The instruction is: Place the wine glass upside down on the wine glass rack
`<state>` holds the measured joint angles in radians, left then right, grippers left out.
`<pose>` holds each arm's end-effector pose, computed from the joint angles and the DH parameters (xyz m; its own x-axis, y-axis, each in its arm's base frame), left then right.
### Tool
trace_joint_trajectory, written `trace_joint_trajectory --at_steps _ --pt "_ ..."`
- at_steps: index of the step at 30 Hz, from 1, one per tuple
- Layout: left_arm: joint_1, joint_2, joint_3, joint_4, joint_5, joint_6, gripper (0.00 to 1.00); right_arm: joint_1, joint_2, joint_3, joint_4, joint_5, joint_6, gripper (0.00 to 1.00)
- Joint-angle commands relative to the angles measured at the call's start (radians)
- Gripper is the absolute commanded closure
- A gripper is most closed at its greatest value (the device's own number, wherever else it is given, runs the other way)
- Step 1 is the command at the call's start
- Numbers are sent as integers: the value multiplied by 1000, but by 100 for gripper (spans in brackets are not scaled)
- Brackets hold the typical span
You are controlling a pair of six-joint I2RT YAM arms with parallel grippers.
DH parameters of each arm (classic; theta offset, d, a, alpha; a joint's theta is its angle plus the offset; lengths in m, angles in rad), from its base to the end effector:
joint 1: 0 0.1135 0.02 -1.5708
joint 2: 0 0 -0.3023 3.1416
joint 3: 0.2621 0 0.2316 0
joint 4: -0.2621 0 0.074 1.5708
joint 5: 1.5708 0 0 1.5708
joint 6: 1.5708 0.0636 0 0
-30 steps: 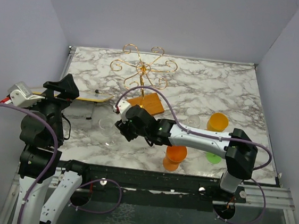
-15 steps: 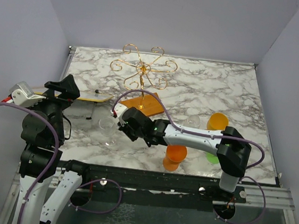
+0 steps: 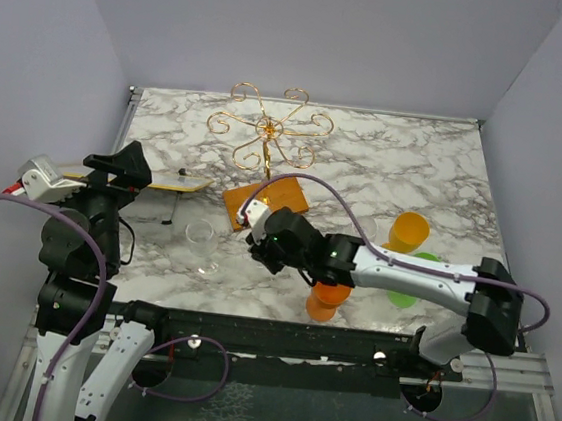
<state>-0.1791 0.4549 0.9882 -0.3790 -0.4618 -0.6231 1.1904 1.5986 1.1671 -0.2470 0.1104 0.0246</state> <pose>0.0444 0.0208 0.4318 0.2826 -0.5821 -0.7625 -0.1340 0.7631 -0.6322 0.1415 0.3349 0.2905 -0.2549 -0.5715 -0.7800 -0.8850 0.4629 -0.0500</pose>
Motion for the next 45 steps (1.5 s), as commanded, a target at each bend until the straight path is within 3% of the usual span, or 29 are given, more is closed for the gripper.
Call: trace_joint_trajectory --at_steps 1,10,17,27,37,40,45 --pt "-5 0 16 -13 110 -27 1 5 -199 -68 158 -44 1 99" --pt "-5 29 27 -7 343 -28 1 5 -517 -86 321 -180 4 99" --pt "-5 148 153 1 705 -11 1 5 -610 -76 561 -185 -15 99" --pt "-5 341 345 101 969 -189 1 5 -494 -5 883 31 -168 99" --pt "-6 538 374 369 1100 -498 1 5 -389 33 1215 224 -264 99" --pt "-13 572 352 514 1092 -596 1 5 -370 20 1305 241 -285 99" --pt "-95 617 384 575 1041 -604 1 4 -329 25 1407 253 -306 99"
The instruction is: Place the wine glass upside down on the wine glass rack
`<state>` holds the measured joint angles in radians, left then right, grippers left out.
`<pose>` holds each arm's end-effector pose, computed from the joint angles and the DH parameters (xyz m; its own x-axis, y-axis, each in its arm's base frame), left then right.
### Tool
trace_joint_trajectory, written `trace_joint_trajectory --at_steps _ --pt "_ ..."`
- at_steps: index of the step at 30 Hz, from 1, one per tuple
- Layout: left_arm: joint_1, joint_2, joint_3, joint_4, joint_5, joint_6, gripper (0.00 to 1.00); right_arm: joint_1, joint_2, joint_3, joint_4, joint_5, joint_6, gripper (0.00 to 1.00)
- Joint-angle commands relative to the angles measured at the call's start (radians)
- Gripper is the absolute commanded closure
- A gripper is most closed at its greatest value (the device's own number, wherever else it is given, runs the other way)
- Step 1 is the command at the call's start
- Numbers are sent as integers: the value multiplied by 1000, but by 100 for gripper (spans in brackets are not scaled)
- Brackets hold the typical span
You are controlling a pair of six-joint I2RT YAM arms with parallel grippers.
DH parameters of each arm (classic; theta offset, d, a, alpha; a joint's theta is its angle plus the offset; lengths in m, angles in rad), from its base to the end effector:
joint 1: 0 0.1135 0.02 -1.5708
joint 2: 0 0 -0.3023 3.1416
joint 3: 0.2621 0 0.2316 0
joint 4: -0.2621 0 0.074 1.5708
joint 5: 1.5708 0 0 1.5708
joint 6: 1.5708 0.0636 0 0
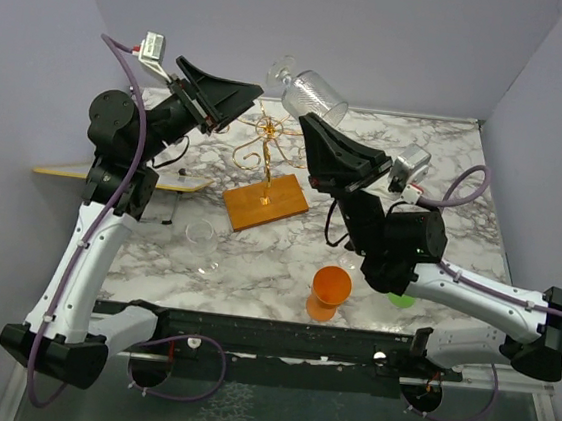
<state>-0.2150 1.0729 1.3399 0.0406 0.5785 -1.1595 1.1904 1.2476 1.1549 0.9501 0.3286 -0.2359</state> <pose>0.1849 -0.0760 0.5345 -0.5121 -0.6737 -0.5328 0.5461 0.2234 -0.8074 0.1082 0.2153 0.5407 0.4600 0.5547 -0.6933 -0.7126 0.6964 0.0843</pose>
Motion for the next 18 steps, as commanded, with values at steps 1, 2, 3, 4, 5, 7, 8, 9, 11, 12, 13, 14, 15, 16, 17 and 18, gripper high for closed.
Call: trace_joint_trajectory --at_steps 1,2,3,4,5,7,8,9,11,12,13,14,15,16,17,18 --pt "-78 7 36 170 -7 -76 1 4 29 38 224 35 -49 99" --pt "-93 19 39 190 -10 -88 1 5 35 40 234 36 -50 99" --pt "-110 32 46 199 -13 -97 1 4 41 41 243 41 -48 99" --pt "-136 47 57 201 -18 -102 1 4 45 41 253 46 -45 99" --pt "-155 59 68 202 -24 -102 1 5 50 40 264 49 -42 99" --pt "-194 73 78 209 -43 -101 1 5 57 40 284 56 -40 99" --pt "-208 78 78 215 -52 -101 1 4 61 41 291 57 -39 99" --pt "-220 83 78 221 -59 -107 1 5 67 43 295 59 -37 99" --pt "-231 101 80 244 -59 -132 1 5 76 45 311 57 -23 99" --pt "-234 113 79 261 -53 -155 1 4 81 47 318 51 -13 99" --pt "-237 125 78 281 -44 -178 1 3 89 49 321 38 -4 99" --pt "-242 135 76 297 -39 -203 1 4 93 54 321 26 4 99" --pt "-247 143 74 311 -42 -223 1 4 102 58 320 17 11 99" --pt "-252 148 71 323 -49 -240 1 4 106 63 322 10 16 99" --pt "-255 148 67 331 -60 -259 1 4 113 67 325 8 19 99" --pt "-257 146 57 345 -77 -286 1 5 116 67 329 6 22 99"
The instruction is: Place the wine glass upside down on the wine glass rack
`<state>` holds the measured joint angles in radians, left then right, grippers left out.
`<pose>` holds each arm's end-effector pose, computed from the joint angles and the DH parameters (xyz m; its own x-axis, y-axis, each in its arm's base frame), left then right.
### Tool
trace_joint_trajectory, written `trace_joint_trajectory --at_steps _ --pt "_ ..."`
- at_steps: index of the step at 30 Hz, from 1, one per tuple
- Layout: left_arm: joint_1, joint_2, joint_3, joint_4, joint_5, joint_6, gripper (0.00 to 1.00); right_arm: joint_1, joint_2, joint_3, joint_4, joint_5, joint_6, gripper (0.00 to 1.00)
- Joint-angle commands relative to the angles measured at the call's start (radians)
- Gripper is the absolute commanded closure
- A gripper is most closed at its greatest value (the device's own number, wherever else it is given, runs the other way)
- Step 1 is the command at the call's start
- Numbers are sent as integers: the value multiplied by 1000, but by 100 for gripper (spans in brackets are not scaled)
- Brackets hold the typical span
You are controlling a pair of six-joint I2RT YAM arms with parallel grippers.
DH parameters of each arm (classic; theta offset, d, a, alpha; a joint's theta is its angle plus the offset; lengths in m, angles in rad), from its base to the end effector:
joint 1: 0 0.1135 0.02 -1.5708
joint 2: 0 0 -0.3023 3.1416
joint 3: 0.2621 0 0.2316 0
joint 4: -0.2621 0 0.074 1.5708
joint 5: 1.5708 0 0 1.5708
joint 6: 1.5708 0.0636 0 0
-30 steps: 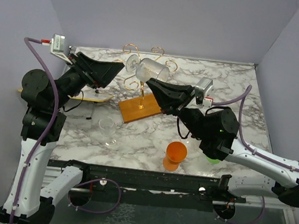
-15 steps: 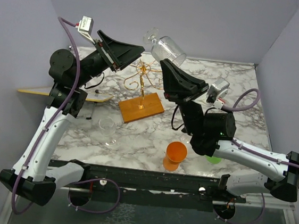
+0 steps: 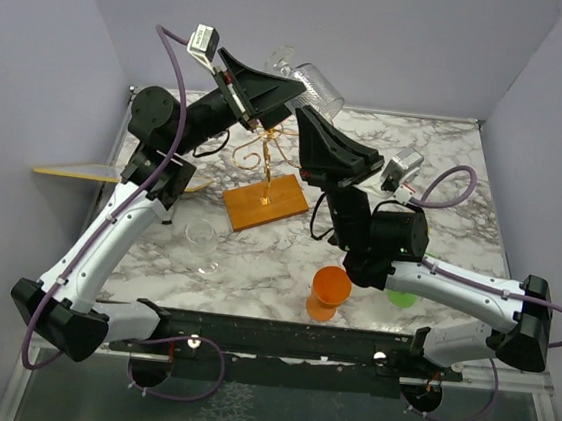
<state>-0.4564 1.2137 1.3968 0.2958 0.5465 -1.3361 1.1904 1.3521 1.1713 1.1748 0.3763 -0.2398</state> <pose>0.1984 -0.1342 0.5556 -0.6727 -0.5954 -0.4393 0.5861 -0.0665 -0.8075 0.1174 0.2308 0.5390 0.4897 0.6298 -0.6029 -0.6926 0.7010 0.1697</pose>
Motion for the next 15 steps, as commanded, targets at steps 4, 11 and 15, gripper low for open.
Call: trace_joint_trajectory --at_steps 4,11,15 --pt "-16 -1 9 120 -93 -115 4 4 19 35 118 -53 40 99" --pt "-17 7 13 124 -100 -136 27 5 22 21 102 -85 59 99" --pt "-18 -8 1 128 -105 -117 41 4 24 19 81 -104 61 99"
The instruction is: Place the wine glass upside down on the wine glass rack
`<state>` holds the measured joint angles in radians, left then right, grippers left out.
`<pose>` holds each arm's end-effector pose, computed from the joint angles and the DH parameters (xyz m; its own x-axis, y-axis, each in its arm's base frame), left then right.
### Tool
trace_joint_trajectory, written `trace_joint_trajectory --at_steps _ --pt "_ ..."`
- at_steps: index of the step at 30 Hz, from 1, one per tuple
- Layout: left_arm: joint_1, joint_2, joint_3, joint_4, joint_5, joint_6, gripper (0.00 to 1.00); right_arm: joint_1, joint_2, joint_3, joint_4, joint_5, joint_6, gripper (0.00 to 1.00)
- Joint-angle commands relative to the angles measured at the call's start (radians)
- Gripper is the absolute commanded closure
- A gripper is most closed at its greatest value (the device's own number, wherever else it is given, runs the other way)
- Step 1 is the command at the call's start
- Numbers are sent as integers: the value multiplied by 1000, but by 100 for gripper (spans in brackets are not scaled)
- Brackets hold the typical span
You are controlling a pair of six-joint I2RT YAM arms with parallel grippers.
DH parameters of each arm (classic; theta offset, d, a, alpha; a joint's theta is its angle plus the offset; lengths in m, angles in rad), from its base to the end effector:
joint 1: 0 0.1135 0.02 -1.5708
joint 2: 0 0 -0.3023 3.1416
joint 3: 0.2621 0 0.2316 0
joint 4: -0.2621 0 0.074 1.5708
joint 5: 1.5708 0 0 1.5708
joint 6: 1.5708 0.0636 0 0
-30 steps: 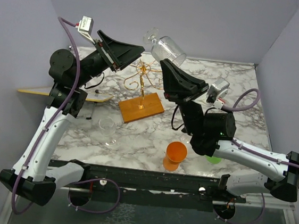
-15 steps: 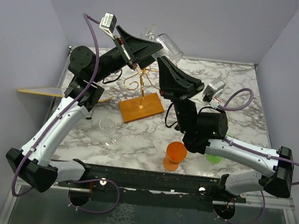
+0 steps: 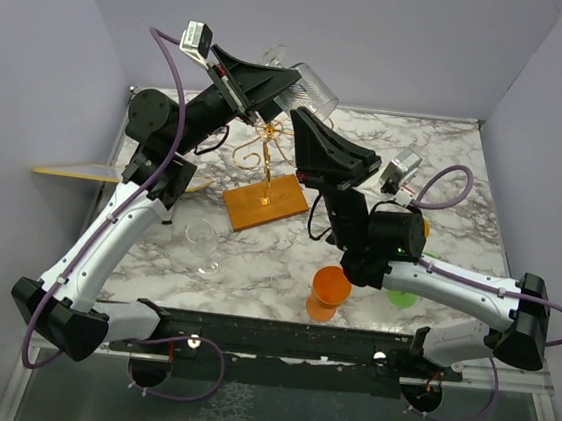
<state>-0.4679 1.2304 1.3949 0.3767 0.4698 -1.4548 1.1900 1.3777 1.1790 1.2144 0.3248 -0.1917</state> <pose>0.2030 -0.1348 0.5616 -0.6902 -0.6435 -0.3309 0.5433 -0.1589 -0.8243 0.1169 0.2374 0.5390 0.4658 0.6777 -0.5690 -0.7422 0.6494 0.1658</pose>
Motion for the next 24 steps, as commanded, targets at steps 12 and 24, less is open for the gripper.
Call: trace_joint_trajectory --at_steps 12,24 --pt "-6 -50 -30 48 3 108 68 3 -101 18 -265 95 155 47" --pt "-5 -57 -50 36 15 202 73 5 -393 -115 -821 22 316 6"
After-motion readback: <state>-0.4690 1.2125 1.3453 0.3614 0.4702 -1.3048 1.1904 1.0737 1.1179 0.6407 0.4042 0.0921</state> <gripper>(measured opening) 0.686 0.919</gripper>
